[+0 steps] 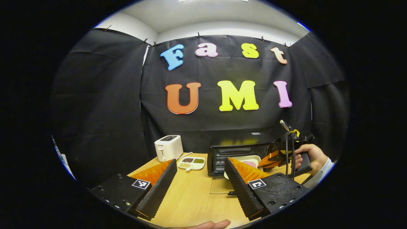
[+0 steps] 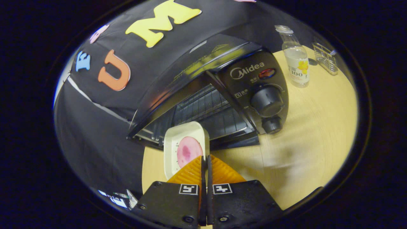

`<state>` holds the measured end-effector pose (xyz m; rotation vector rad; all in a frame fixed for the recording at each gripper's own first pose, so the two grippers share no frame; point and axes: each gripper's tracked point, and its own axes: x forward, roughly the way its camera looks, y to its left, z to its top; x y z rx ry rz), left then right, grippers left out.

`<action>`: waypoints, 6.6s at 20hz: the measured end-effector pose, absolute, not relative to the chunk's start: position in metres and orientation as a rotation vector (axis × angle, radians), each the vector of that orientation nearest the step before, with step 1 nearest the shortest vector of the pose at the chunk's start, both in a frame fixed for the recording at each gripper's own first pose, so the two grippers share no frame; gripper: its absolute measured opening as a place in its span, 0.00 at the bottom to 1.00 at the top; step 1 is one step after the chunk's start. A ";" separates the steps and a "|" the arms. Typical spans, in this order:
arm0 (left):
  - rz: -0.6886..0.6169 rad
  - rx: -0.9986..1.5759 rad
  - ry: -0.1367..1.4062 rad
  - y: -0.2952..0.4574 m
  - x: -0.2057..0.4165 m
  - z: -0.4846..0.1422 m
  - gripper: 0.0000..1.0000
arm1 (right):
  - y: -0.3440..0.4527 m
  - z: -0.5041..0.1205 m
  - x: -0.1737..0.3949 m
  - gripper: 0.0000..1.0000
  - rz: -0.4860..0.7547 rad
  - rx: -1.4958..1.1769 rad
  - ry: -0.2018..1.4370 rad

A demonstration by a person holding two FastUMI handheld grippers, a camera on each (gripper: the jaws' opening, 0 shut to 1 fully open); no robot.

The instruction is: Open the electric oven with the left hand, put the food in, and close the electric oven.

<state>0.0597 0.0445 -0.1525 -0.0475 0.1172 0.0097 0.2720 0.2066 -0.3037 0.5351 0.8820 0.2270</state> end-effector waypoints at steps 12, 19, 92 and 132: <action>0.025 -0.060 0.168 0.056 0.072 -0.191 0.85 | 0.214 -0.317 0.353 0.01 -0.082 0.755 0.512; 0.000 -0.059 0.175 0.048 0.073 -0.207 0.96 | 0.192 -0.313 0.374 0.04 -0.233 0.615 0.318; -0.222 -0.024 0.742 -0.140 0.102 -0.365 0.95 | -0.120 -0.041 0.046 0.96 -0.144 0.063 -0.141; -0.185 0.031 0.369 -0.127 0.211 -0.213 0.95 | -0.123 -0.075 -0.043 1.00 -0.114 0.011 -0.090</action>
